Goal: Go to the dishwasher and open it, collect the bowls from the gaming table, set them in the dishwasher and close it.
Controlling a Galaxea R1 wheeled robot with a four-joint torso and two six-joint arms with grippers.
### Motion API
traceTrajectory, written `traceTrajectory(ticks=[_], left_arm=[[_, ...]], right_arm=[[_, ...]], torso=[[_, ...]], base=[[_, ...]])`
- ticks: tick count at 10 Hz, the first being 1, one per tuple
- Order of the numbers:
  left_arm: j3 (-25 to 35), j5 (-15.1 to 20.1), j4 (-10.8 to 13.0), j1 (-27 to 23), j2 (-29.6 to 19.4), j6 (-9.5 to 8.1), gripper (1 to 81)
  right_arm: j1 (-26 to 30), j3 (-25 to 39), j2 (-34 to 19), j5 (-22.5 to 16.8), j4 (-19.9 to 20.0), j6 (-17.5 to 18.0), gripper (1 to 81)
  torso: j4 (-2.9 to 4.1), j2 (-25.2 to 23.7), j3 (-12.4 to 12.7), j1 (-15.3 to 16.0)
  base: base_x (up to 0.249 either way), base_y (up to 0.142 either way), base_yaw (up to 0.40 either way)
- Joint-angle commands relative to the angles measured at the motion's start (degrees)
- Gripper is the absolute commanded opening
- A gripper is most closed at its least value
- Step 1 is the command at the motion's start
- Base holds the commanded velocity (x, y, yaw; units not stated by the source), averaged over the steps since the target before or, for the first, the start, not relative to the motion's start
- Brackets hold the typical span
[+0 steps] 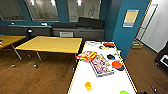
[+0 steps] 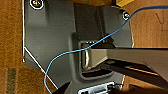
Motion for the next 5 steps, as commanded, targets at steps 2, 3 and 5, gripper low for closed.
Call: traceTrajectory(ticks=[2, 3, 5], left_arm=[[0.0, 3.3, -0.4, -1.3, -0.3, 0.11, 81.1], [0.0, 3.3, -0.4, -1.3, -0.3, 0.11, 81.1], [0.0, 3.3, -0.4, -1.3, -0.3, 0.11, 81.1]], right_arm=[[6.5, -3.9, 1.2, -2.0, 1.3, 0.9, 81.1], [6.5, -4.8, 2.2, -2.0, 1.4, 0.9, 81.1], [6.8, -5.1, 3.5, -2.0, 1.4, 1.0, 81.1]], torso=[[0.00, 0.0, 0.0, 0.0], [0.00, 0.0, 0.0, 0.0], [0.00, 0.0, 0.0, 0.0]], base=[[0.000, 0.000, 0.000], [0.000, 0.000, 0.000], [0.000, 0.000, 0.000]])
